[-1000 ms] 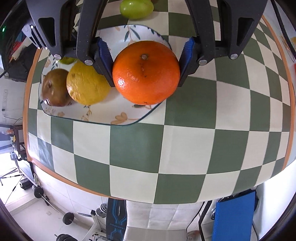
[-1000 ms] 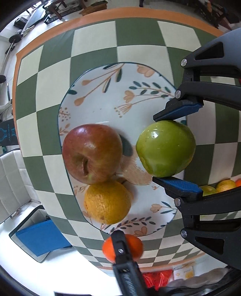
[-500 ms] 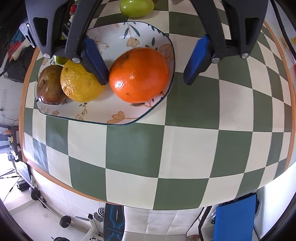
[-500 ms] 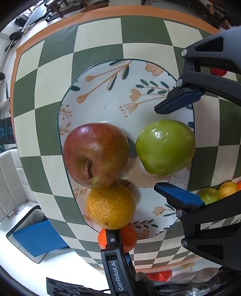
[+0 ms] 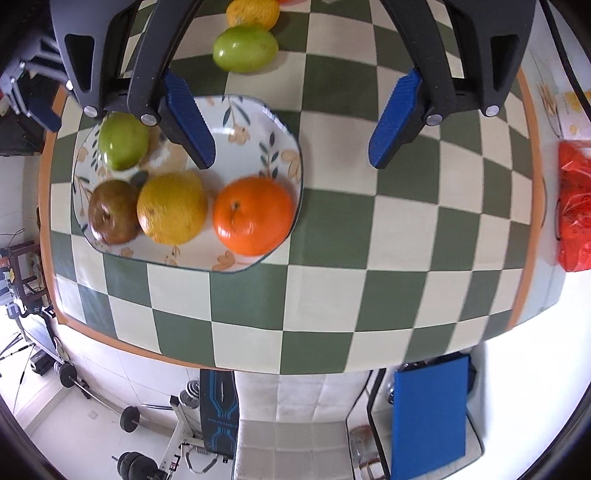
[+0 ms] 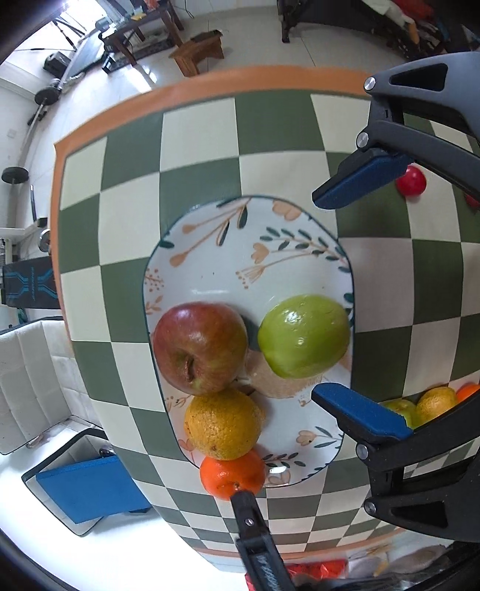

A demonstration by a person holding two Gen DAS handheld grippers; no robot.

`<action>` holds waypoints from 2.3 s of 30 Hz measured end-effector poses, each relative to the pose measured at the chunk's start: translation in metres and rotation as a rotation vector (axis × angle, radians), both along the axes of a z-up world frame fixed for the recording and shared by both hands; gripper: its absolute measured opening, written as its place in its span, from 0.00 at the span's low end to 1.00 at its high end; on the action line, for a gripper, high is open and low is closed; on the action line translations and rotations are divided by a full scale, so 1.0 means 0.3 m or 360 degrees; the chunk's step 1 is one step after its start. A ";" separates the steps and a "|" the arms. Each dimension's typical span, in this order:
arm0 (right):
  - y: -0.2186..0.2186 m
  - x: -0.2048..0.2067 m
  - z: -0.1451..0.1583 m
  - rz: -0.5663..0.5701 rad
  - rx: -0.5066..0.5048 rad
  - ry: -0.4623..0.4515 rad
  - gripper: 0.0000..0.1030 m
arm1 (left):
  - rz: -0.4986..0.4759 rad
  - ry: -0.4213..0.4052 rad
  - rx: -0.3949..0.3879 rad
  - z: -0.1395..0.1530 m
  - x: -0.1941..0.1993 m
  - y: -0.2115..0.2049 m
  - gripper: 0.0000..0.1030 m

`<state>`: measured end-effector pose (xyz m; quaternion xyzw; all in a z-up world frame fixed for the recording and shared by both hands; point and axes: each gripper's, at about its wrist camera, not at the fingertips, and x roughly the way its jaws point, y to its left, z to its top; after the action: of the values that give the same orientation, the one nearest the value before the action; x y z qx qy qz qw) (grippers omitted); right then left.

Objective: Organize fruits
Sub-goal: 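Lift both grippers away from the plate and move toward the fruit row, then grasp the yellow citrus with the right gripper while the left gripper grasps an orange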

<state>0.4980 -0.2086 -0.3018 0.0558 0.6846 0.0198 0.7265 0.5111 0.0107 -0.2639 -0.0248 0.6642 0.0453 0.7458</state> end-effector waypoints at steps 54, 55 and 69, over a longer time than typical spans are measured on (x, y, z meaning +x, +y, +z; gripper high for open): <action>0.244 -0.482 -0.017 0.0023 0.0415 0.0200 0.94 | 0.0108 0.0111 0.0364 -0.042 -0.592 0.182 0.98; 0.263 -0.476 -0.048 0.0033 0.0412 0.0221 0.91 | 0.0118 0.0132 0.0358 -0.058 -0.596 0.188 0.98; 0.244 -0.518 -0.133 0.0171 0.0358 0.0271 0.60 | -0.0035 0.0338 -0.0136 -0.161 -0.649 0.021 0.98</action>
<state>0.3425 -0.1353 -0.3416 0.1016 0.7393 0.1305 0.6528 0.3165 0.0170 -0.3122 -0.0443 0.7411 0.0112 0.6699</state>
